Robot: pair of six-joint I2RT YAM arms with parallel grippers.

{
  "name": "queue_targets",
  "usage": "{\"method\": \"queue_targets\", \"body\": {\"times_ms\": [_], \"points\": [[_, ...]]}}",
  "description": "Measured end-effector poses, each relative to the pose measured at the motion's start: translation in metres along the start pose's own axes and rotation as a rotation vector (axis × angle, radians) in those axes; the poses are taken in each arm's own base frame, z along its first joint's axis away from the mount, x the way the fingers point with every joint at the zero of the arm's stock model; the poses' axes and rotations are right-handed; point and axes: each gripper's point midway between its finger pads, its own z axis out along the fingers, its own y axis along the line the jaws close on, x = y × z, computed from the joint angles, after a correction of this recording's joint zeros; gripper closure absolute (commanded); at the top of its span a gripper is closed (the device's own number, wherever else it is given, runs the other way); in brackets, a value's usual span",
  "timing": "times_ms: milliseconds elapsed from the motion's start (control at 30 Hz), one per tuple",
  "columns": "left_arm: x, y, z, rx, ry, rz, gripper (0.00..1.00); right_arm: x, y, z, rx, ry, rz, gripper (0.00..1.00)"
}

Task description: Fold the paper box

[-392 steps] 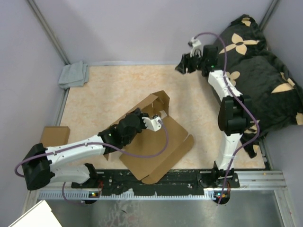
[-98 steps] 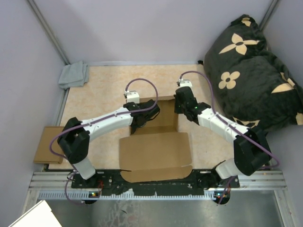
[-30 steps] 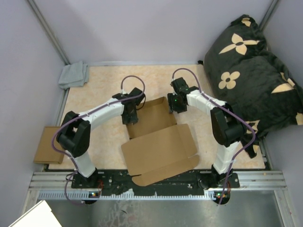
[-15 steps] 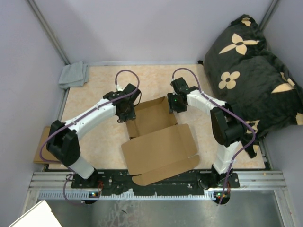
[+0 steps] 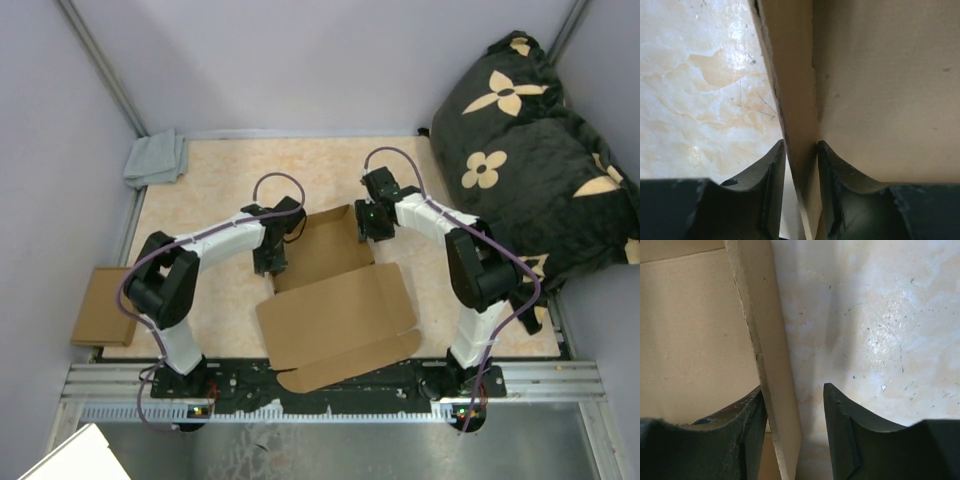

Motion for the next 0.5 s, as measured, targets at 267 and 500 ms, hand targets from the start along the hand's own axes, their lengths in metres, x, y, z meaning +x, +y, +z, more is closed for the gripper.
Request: {"method": "queue_targets", "body": {"times_ms": [267,500], "points": [[-0.014,0.0,0.017,-0.088,-0.019,0.049,1.0,0.003,0.001,-0.004,-0.008,0.0,0.0,0.54],[-0.049,0.015,0.006,-0.219,-0.129,0.131,1.0,0.001,0.008,-0.008,-0.026,-0.014,0.013,0.54]]}}
